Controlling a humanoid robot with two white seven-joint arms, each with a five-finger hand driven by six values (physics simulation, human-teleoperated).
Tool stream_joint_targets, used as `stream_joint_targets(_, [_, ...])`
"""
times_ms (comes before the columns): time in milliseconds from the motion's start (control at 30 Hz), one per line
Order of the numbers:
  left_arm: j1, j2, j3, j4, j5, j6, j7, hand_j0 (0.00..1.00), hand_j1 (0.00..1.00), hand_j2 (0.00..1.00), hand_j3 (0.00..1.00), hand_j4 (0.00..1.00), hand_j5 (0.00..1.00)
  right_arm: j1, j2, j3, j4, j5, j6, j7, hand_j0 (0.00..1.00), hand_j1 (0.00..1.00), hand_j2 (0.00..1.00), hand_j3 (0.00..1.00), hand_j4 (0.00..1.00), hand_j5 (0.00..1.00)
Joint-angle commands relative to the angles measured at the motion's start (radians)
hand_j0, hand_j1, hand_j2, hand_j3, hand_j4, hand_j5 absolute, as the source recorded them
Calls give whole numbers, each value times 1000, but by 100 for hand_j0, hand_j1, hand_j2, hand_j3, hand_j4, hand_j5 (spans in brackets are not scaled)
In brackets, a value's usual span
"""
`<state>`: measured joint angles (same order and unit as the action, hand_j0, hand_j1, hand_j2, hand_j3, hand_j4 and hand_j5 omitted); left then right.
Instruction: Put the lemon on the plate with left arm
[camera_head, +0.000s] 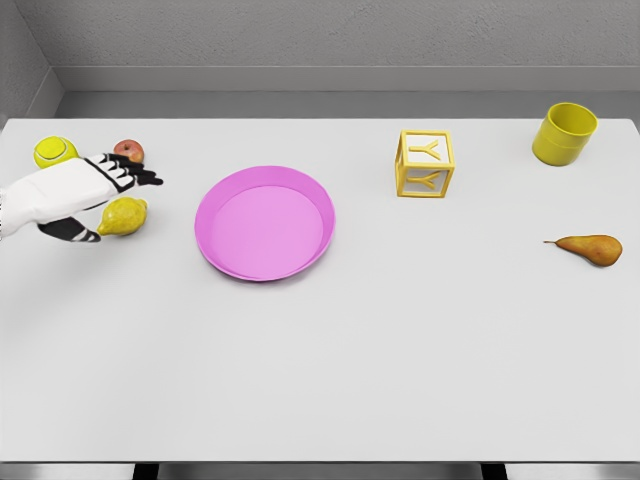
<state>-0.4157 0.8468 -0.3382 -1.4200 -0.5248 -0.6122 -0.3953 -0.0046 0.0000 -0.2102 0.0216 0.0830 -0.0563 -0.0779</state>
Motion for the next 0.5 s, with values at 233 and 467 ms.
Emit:
stream_joint_targets(233, [-26, -72, -30, 113, -54, 1, -30, 100, 100, 100, 100, 100, 100, 0, 0, 0, 0, 0, 0, 0, 100, 100, 100, 100, 100, 100])
stream_joint_targets(467, [-43, -63, -28, 147, -52, 1, -42, 100, 100, 100, 100, 100, 100, 0, 0, 0, 0, 0, 1, 0, 100, 100, 100, 100, 100, 100])
